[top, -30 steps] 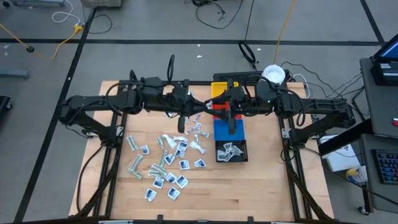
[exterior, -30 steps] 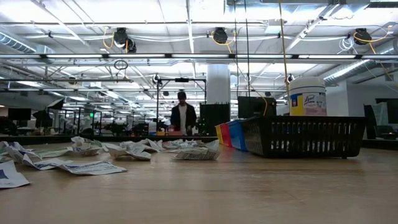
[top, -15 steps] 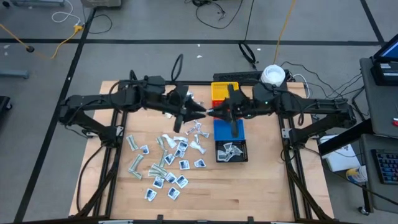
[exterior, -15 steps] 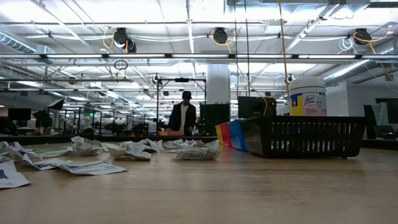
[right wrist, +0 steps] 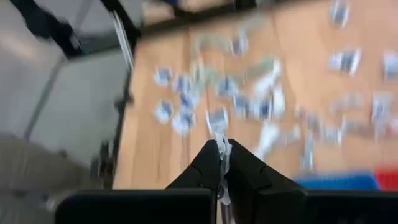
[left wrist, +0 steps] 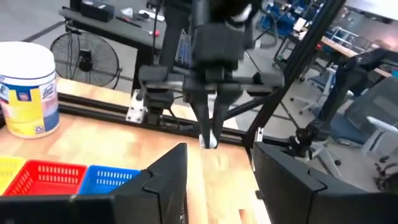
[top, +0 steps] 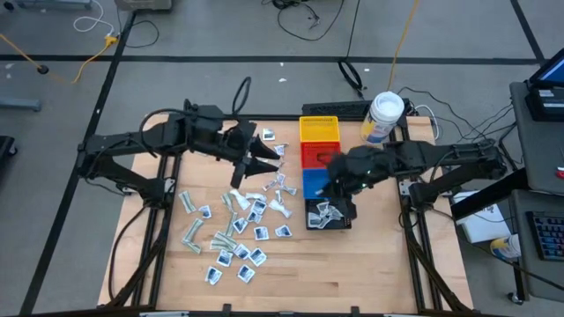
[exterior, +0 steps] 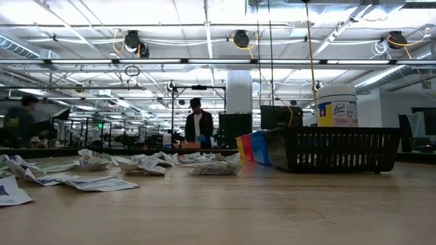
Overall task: Pick & Place First Aid Supplies
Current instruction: Put the black towelette pack into the black bin
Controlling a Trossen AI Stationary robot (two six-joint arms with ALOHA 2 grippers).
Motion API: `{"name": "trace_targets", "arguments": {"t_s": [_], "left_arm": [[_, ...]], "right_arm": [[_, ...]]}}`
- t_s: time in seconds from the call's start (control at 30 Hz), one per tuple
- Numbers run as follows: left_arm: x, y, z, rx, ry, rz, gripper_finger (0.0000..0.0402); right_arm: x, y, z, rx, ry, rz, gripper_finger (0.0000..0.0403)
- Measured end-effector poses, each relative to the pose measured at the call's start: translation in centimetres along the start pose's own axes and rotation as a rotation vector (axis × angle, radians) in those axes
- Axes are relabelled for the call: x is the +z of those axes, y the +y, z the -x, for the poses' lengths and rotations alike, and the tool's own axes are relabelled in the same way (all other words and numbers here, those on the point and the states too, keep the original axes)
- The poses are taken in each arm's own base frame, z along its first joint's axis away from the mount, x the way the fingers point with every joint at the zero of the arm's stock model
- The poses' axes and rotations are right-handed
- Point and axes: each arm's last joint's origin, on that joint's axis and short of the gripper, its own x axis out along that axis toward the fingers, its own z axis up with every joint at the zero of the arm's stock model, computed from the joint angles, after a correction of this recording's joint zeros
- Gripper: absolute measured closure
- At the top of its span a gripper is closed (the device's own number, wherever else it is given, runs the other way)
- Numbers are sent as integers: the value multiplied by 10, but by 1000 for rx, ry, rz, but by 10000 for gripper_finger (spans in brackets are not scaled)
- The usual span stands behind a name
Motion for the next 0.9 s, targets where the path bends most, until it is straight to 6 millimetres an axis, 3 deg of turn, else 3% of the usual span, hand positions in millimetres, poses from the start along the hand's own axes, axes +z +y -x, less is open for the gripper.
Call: {"name": "trace_targets", "arguments": {"t_s": [0.33, 0.63, 0.9], "left_arm": [[-1, 0, 0, 3, 8, 15, 213], [-1, 0, 0, 3, 10, 16, 213], [-2, 1, 0, 4, 13, 5, 213]], "right_arm": [[-34, -5, -28, -131, 403, -53, 399], [-50, -14, -57, -269, 409, 0, 399], [-102, -35, -101, -287, 410, 16, 399]]}}
